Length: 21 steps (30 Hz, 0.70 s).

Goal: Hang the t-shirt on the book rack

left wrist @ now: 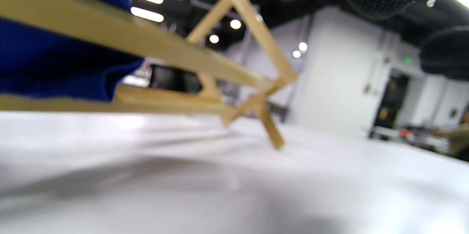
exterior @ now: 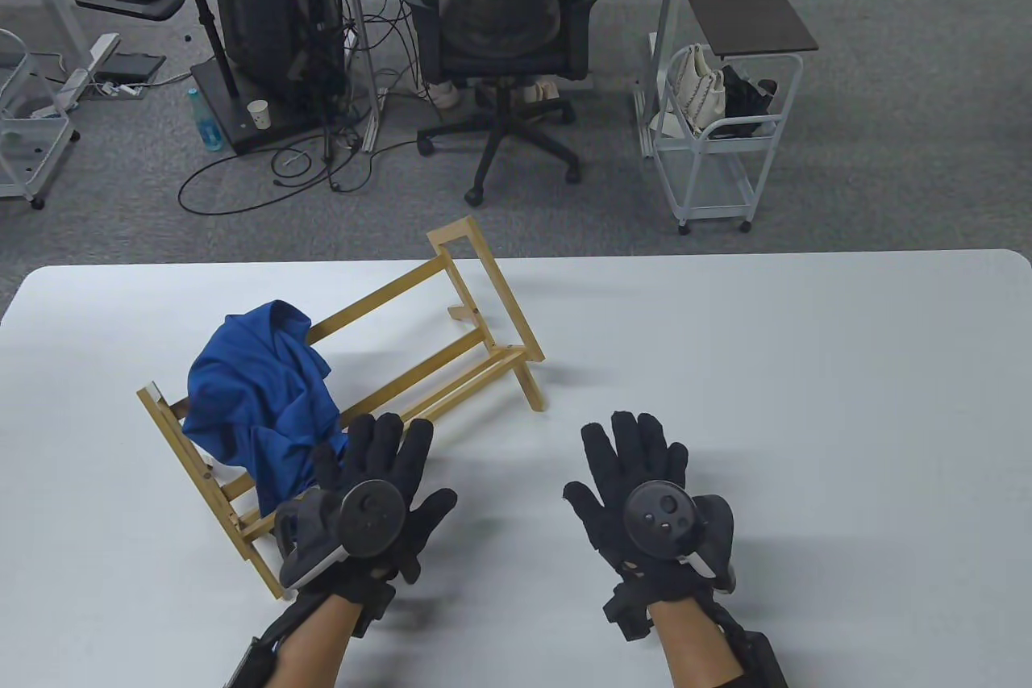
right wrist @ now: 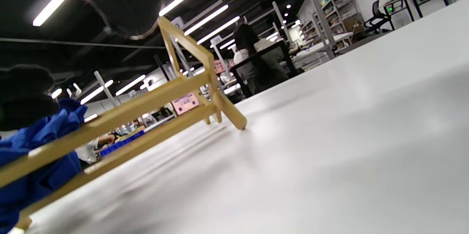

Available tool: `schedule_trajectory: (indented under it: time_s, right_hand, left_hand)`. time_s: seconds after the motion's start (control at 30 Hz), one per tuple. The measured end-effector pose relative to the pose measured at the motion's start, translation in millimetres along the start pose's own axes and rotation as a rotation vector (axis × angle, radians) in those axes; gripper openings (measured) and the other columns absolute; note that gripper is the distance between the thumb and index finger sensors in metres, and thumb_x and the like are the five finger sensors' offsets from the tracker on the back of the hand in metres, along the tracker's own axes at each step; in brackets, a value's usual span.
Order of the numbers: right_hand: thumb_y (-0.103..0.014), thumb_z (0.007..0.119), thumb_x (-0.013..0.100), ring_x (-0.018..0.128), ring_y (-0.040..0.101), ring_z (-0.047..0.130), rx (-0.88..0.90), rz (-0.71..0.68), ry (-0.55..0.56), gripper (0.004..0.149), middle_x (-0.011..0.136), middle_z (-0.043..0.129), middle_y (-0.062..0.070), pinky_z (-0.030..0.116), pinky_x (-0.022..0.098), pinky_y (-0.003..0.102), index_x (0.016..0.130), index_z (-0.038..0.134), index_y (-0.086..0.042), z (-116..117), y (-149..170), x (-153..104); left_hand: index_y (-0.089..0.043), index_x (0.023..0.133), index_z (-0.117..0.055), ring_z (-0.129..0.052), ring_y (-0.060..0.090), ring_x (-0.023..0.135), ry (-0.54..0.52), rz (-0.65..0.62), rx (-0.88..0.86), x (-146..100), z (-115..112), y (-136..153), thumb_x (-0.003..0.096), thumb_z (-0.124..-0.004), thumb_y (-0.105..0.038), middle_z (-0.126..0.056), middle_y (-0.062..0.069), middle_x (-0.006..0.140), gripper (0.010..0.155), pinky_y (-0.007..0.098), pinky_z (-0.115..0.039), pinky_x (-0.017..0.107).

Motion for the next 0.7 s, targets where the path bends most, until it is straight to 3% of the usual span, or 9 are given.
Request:
schedule_trajectory:
  time_s: [0.4, 0.7]
  right_hand:
    - [-0.055, 0.073, 0.057, 0.108, 0.037, 0.002, -0.162, -0.042, -0.084, 0.075, 0.119, 0.013, 0.012, 0.01, 0.073, 0.064, 0.116, 0.032, -0.032, 32, -4, -4]
    - [-0.058, 0.071, 0.057, 0.104, 0.036, -0.005, -0.234, -0.068, -0.099, 0.079, 0.118, 0.005, 0.011, 0.005, 0.07, 0.066, 0.116, 0.025, -0.033, 40, -8, -10]
  left_hand:
    - [-0.039, 0.115, -0.01, -0.007, 0.041, 0.116, 0.066, -0.049, 0.101, 0, -27, -9, 0.0537, -0.053, -0.078, -0.011, 0.012, 0.127, 0.085, 0.067, -0.011, 0.07]
    - [-0.039, 0.113, -0.004, 0.0, 0.041, 0.114, 0.099, -0.038, 0.16, -1, -37, -14, 0.053, -0.05, -0.079, 0.0, 0.011, 0.125, 0.085, 0.067, -0.007, 0.068]
Point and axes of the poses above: the tracker on the back of each hand, its own y axis roughly to the little-finger side, its own x axis roughly from the wrist to the fingertips, z = x × y, the point moved 4 cm from there along x, roughly from the wrist to the fingertips
